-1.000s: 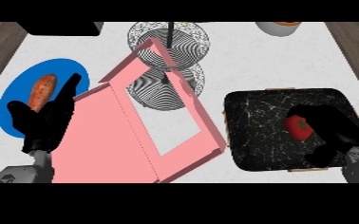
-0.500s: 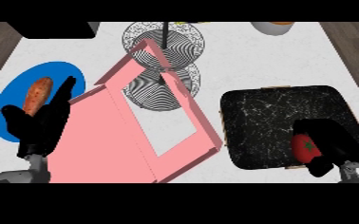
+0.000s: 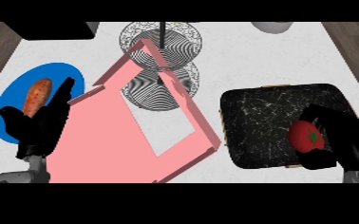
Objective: Pick the tomato from the tray and place it in the tiered basket
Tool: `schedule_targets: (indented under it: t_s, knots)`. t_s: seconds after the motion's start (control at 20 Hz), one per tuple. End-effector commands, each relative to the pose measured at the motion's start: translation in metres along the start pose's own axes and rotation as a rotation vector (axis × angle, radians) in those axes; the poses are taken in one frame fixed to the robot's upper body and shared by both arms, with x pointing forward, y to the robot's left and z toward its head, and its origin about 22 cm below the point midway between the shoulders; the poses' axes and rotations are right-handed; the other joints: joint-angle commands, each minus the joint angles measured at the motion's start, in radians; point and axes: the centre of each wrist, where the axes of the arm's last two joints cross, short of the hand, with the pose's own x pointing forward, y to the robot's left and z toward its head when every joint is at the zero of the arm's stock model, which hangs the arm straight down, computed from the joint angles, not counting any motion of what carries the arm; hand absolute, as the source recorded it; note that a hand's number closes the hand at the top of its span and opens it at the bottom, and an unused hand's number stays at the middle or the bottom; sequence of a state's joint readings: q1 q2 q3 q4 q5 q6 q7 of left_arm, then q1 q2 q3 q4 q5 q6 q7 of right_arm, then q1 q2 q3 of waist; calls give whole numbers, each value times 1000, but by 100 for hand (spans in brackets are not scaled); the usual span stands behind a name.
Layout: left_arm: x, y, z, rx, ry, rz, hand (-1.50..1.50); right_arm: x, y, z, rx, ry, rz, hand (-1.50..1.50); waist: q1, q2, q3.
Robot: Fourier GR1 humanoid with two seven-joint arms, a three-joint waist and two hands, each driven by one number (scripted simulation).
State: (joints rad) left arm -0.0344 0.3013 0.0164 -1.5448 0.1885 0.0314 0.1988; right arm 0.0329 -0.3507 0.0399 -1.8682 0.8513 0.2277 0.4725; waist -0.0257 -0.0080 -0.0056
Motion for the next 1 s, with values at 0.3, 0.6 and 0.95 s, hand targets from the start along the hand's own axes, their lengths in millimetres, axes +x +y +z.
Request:
schedule_targets:
  t_s: [0.3,0.6,0.95]
  knots:
    - [4,0,10,-65,-36,-6,0,67,-90,56,-261,-150,-353,150,27,3,5]
    - [11,-23,-7,-72,-51,0,0,146,-112,51,-160,-224,-354,150,38,7,4]
    - [17,-13,-2,-71,-47,-4,0,232,-125,18,-140,-241,-371,150,47,8,4]
